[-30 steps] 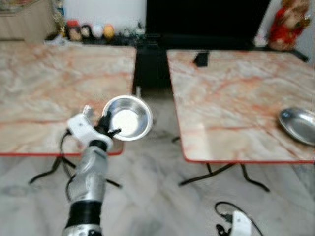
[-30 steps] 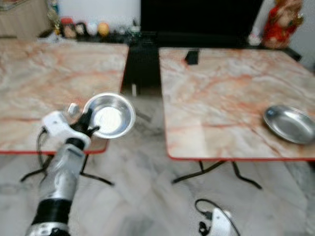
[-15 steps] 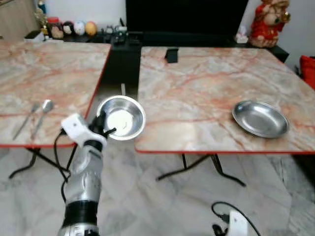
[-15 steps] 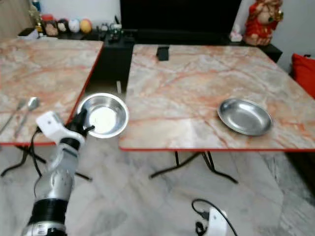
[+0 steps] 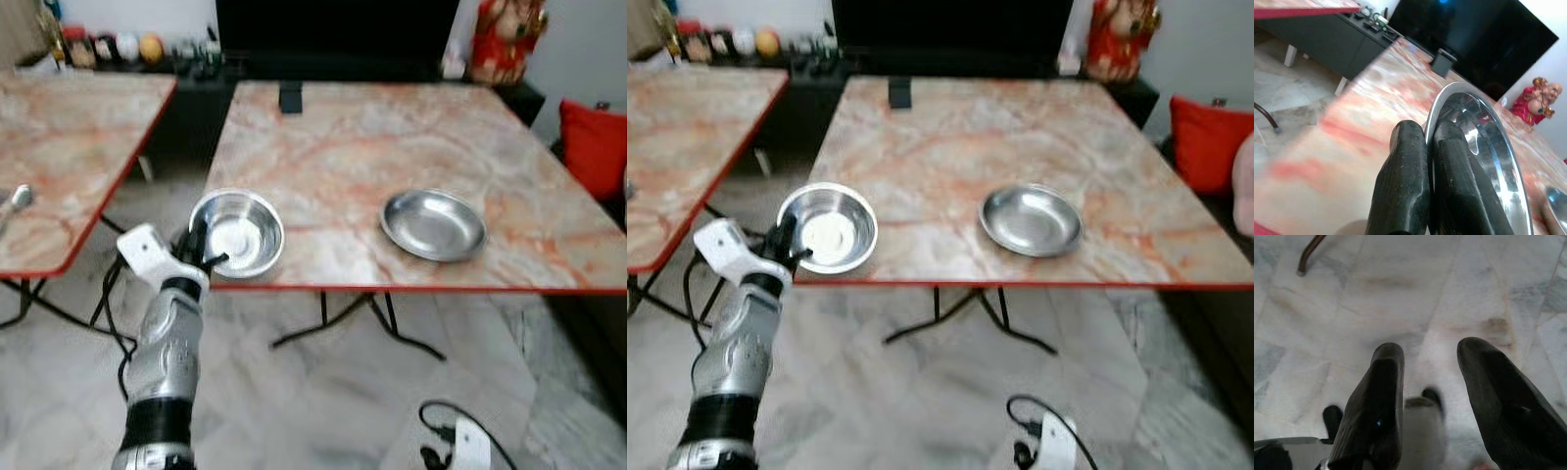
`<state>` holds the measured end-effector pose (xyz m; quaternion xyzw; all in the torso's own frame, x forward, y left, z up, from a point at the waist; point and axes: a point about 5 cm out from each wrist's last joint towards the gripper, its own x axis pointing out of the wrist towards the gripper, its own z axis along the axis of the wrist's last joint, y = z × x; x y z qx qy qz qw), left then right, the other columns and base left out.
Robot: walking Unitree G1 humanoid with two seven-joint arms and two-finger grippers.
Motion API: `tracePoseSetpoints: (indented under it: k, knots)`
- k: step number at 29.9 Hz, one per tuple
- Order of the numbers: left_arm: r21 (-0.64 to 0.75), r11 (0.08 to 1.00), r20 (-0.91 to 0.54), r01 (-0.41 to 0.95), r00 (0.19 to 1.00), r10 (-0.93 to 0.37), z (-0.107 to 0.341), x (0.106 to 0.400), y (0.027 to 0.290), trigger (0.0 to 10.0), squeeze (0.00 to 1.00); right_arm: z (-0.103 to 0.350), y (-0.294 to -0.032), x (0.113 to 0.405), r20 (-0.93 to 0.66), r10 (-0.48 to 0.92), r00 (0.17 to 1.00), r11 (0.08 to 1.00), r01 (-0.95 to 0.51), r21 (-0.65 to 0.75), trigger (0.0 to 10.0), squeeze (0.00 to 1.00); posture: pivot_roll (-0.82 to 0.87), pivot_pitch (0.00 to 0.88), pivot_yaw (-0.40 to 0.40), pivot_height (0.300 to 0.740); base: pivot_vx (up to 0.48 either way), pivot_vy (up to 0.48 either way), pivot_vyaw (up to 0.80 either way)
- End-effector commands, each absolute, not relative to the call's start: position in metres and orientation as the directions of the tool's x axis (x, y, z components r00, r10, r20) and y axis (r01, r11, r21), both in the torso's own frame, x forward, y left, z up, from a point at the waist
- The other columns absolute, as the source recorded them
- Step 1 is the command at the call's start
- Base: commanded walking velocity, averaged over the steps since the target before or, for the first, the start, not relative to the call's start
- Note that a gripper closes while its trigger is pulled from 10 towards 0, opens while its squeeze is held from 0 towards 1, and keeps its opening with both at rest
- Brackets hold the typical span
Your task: Setting the table
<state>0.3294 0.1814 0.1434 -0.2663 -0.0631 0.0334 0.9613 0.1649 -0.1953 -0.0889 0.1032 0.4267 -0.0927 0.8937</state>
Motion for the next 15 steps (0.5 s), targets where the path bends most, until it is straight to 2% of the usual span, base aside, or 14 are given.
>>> tracePoseSetpoints:
  k: [1, 15]
  knots:
    - [-0.520, 0.854, 0.128, 0.001, 0.989, 0.077, 0.1498, 0.3311, 0.1728, 10.0, 0.00, -0.0890, -0.2043, 0.1616, -0.787, -0.100, 0.609, 0.962, 0.261, 0.080, 10.0, 0.00, 0.01, 0.000, -0.028, 0.740, 0.000, -0.435, 0.00]
    - [-0.518, 0.856, 0.124, -0.002, 0.989, 0.077, 0.1488, 0.3306, 0.1725, 10.0, 0.00, -0.0891, -0.2050, 0.1611, -0.787, -0.101, 0.608, 0.962, 0.262, 0.078, 10.0, 0.00, 0.01, 0.000, -0.031, 0.740, 0.000, -0.434, 0.00]
